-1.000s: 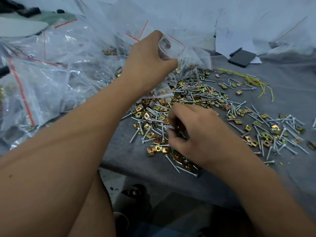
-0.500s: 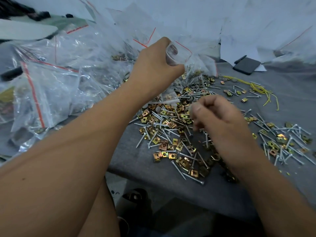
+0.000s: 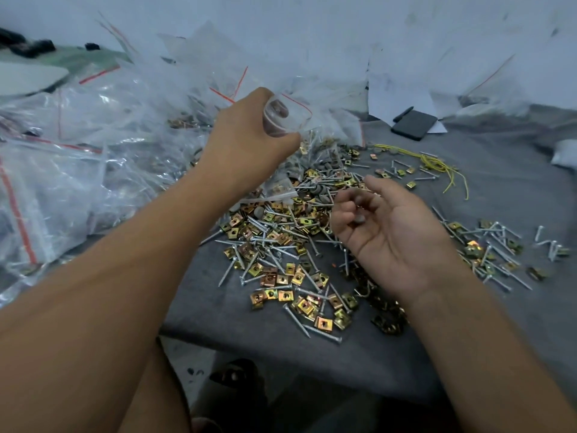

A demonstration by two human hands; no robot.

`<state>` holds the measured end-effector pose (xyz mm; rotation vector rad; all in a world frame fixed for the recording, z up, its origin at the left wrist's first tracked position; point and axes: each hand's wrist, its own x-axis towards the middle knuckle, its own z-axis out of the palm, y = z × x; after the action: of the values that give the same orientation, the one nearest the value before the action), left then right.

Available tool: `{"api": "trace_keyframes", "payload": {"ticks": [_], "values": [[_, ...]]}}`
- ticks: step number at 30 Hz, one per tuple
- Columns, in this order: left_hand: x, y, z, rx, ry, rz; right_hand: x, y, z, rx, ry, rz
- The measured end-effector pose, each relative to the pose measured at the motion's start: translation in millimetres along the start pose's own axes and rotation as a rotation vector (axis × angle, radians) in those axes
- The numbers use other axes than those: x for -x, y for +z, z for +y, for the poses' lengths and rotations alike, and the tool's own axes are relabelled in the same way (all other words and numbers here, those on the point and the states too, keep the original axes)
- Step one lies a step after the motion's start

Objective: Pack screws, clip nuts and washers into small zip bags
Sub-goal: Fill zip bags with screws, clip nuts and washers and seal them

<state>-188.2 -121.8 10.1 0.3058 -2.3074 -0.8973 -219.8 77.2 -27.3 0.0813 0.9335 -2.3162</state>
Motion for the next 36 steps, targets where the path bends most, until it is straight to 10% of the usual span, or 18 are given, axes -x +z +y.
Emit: {"api": "trace_keyframes", "payload": {"ticks": [11, 14, 22, 30, 36], "values": [[-3.5, -4.7, -0.3, 0.036, -0.031, 0.045, -32.1, 51.9, 25.0, 2.032, -0.667, -0.347], [-5.1, -4.8, -1.5, 0.041, -0.035, 0.044, -43.5, 51.3, 37.4, 2.239, -0.826, -0.369], [-3.7, -5.2, 0.4, 0.017, -0.029, 0.025, -59.3, 45.4, 46.3, 2.136, -0.836, -0.318], [-2.0, -9.2, 1.3, 0.031, -0.078, 0.036, -52.1, 43.0, -6.9, 0.226, -0.159, -0.173], [-1.1, -8.3, 4.7, 0.035, -0.081, 0.018, -59.6, 28.5, -21.6, -0.022, 0.03, -0.08]]}}
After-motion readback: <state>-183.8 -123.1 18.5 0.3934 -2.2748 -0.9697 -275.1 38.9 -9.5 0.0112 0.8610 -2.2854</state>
